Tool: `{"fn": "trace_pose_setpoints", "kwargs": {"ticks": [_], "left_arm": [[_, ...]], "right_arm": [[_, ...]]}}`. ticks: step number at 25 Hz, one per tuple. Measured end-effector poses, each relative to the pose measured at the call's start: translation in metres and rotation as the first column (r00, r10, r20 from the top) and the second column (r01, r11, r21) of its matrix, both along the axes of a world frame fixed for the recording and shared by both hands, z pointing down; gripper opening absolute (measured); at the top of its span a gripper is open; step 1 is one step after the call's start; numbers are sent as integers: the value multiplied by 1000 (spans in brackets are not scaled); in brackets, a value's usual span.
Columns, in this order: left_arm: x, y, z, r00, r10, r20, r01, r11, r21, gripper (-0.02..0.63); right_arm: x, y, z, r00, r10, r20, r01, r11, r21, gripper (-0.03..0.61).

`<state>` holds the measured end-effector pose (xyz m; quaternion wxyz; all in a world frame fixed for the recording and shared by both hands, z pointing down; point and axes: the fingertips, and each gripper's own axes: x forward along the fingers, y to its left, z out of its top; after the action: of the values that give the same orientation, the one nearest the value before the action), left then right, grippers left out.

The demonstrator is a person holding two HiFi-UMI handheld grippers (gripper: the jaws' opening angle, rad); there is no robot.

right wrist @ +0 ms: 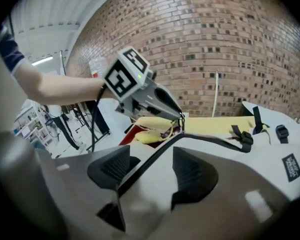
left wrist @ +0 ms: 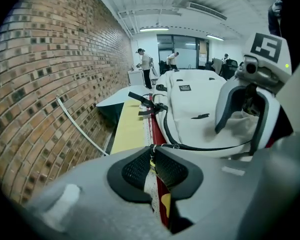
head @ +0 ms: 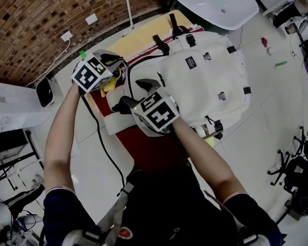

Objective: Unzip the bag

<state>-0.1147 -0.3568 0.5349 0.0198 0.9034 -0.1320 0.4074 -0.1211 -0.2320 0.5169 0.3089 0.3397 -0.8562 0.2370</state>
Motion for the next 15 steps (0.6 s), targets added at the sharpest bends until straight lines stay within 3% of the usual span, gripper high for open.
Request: {"fn": "trace_pose_setpoints", "kwargs": {"ticks": [4,6,9,15], "left_arm": [[-2,-4,6,999,42,29,-43,998,53,31],[-1,-7,10,996,78,53,-82,994,73,31],[11,-12,17,989,135,61,-139,988,65,31],[48,-24,27,960,275,51,-278,958,67,32]], "right_arm": [[-12,2,36,989,-121,-89,120,993,-16,119],[-17,6,37,977,-178,-118,181,983,10,78],[-15,7,36,974,-203,-101,204,979,3,34],[-17,15,33,972,-227,-55,226,974,-12,21]]}}
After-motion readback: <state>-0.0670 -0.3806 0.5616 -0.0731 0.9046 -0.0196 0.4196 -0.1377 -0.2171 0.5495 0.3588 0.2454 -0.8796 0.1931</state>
